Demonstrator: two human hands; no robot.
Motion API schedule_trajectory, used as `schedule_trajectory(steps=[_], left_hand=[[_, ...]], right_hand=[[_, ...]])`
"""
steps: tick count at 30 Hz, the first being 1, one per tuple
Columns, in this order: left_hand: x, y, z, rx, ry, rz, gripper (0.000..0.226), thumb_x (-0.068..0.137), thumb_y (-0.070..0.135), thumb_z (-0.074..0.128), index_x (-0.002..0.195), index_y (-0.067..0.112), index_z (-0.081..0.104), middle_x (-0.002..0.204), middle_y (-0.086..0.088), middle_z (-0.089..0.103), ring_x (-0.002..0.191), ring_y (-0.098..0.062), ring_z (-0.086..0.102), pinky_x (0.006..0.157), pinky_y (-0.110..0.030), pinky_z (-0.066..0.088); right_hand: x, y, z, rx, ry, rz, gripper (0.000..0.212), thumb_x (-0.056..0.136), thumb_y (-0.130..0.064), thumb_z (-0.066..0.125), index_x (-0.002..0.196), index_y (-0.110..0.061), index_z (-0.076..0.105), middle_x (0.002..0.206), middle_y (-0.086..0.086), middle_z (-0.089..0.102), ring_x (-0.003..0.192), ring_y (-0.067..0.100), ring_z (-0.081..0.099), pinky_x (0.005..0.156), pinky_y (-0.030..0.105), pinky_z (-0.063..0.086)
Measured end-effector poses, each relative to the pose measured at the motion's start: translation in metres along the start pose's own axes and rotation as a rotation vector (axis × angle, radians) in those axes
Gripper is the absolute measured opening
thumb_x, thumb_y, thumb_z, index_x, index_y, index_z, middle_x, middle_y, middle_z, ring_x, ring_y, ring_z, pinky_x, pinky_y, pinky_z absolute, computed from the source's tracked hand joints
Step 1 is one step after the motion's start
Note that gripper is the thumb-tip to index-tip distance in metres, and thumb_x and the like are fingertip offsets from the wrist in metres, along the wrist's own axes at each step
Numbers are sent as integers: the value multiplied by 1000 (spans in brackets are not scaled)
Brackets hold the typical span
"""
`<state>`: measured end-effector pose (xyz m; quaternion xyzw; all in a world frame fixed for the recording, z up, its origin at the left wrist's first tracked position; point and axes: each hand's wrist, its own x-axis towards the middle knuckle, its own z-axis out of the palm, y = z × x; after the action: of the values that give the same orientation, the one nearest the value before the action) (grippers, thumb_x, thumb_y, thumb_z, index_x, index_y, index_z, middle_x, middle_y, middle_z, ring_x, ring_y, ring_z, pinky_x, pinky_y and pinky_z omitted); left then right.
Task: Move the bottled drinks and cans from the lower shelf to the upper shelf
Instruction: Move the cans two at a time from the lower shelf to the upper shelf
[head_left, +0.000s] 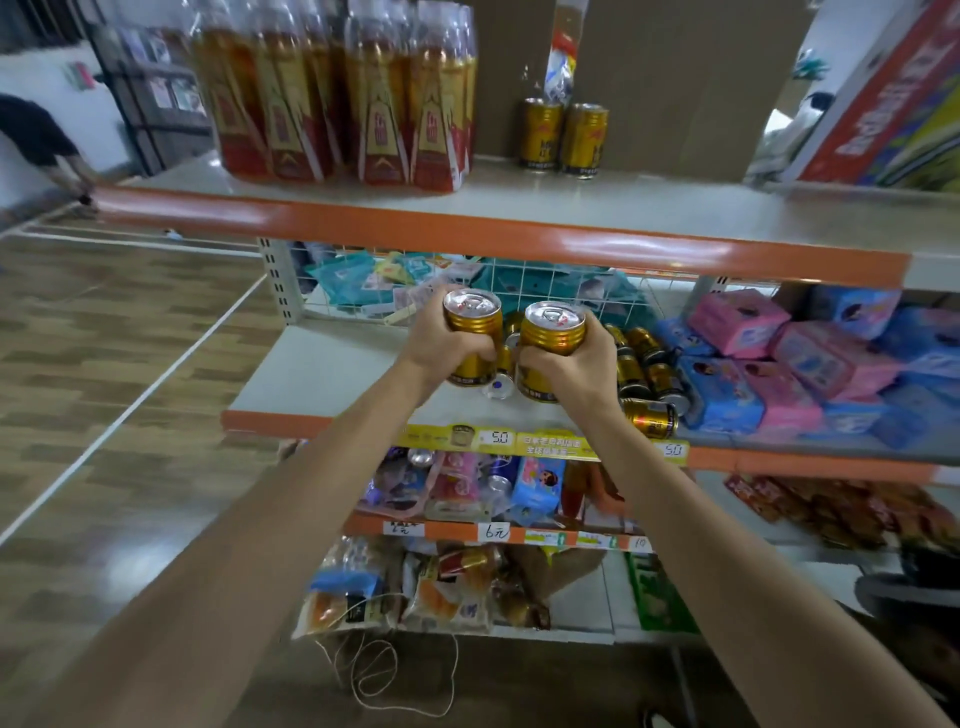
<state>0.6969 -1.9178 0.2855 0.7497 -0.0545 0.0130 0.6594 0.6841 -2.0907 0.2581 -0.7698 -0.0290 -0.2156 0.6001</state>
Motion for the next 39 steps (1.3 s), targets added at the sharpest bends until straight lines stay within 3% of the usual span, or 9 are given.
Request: schedule_trajectory(steps=[7,10,16,20,24,32,36,39], left_hand=[[14,64,-3,12,-2,138,71,51,7,79,117,13,54,108,-5,64,98,-18,60,75,-28,49],[20,92,-7,21,-22,191,64,60,2,77,119,13,53,109,-4,62,99,-16,58,74,-26,45],[42,130,-7,18,-54,248,61,60,1,78,115,13,56,103,-4,66,97,-20,63,76,-30,50],[64,143,3,21,-62,270,64,58,6,79,116,15,53,110,-6,65,102,-20,63,77,-30,51],[98,146,18,24,-31,254,76,44,18,82,115,17,55,110,-4,66,103,-21,64,85,-39,56],[175,145,52,-10,68,177,69,53,11,80,116,13,52,109,-5,62,94,-14,59,67,-25,46],[211,138,64,1,120,124,75,45,17,80,114,17,52,108,-3,63,96,-15,60,73,-28,48],[233,129,68,21,160,95,73,39,17,78,108,20,53,104,-3,65,93,-15,62,75,-31,52]], right_hand=[[38,-54,-17,28,5,-109,51,57,-25,86,103,-14,67,93,0,74,86,16,71,79,42,60],[51,-81,-23,31,-8,-157,47,62,-22,87,103,-10,67,91,1,74,85,16,71,76,36,61],[80,-111,-30,78,36,-194,50,61,-10,88,104,-14,63,88,-7,70,80,6,68,73,29,58],[104,-119,-36,112,26,-212,51,64,-4,87,109,-12,63,92,-6,71,82,5,70,73,25,58],[138,-116,-44,112,20,-196,50,63,-2,86,106,-14,62,92,-4,72,81,6,69,72,25,58],[232,-74,-59,101,-28,-3,55,55,-8,90,102,-17,64,94,-1,72,82,14,68,74,31,57],[269,-53,-59,35,-68,23,69,39,-23,93,101,-18,63,95,-1,73,87,16,69,78,33,57],[290,-43,-52,-34,-104,32,67,46,-19,97,103,-17,62,99,0,73,91,17,70,82,35,58]])
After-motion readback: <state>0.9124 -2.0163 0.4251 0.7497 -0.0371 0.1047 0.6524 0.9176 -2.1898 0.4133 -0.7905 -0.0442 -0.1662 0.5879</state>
